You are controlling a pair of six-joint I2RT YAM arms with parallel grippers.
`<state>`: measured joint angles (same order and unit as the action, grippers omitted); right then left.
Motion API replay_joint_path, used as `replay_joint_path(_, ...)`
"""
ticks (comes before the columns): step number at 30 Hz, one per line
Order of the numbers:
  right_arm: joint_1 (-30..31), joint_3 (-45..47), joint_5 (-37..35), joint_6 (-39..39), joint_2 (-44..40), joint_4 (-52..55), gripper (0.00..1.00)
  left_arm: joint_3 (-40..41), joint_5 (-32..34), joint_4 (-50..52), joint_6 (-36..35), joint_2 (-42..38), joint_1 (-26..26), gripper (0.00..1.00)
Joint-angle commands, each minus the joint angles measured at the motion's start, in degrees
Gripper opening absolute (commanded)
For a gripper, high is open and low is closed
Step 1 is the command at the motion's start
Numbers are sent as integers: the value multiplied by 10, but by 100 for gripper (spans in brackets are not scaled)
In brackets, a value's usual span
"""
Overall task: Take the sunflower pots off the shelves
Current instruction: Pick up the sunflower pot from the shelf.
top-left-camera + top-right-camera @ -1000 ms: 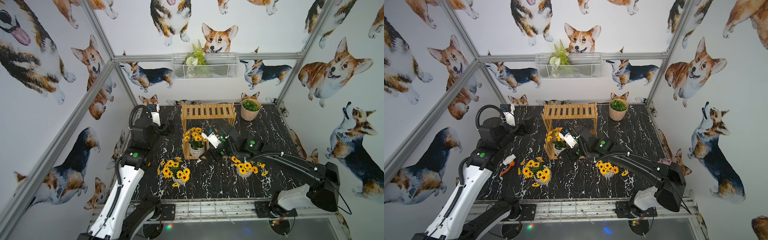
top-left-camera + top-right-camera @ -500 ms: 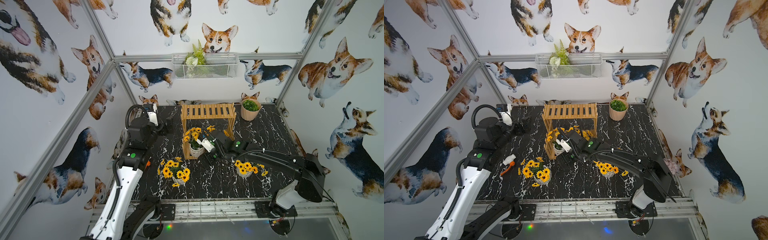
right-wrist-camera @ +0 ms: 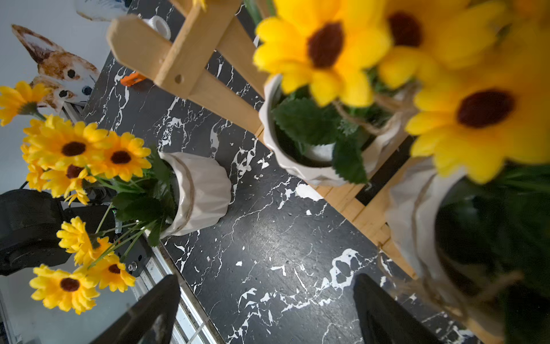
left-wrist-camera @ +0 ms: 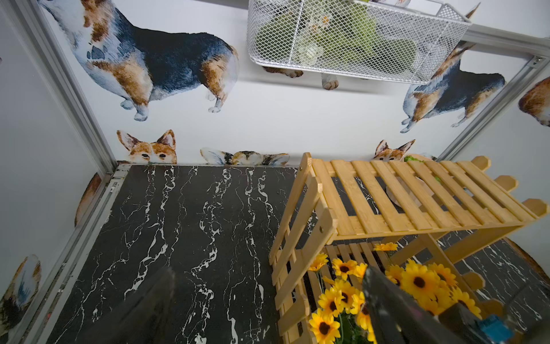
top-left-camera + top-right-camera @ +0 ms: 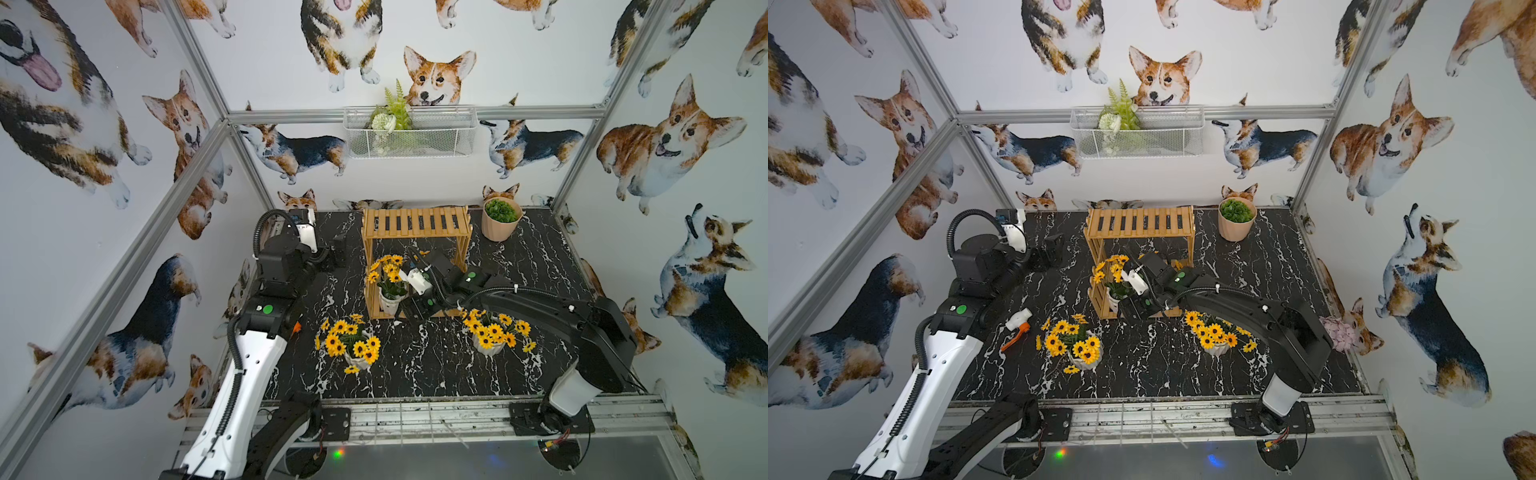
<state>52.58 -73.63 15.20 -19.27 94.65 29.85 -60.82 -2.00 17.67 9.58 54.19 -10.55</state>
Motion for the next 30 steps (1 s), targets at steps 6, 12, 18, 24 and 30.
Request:
replay_joint_path(6,-9,-31,-12,22,21,34,93,6,9,-22,-11,-1,1,100)
replay_joint_path(12,-18,-51,-29,37,36,52,93,9,9,-26,-12,-2,1,100)
replay_joint_path(18,-20,-72,-52,53,46,77,93,13,11,-30,-10,-6,1,100)
replay_joint_path(24,-23,-84,-69,66,58,87,93,16,11,-33,-11,-9,1,100)
replay_joint_path(30,-23,-96,-86,78,70,99,92,15,12,-33,-12,-11,1,100)
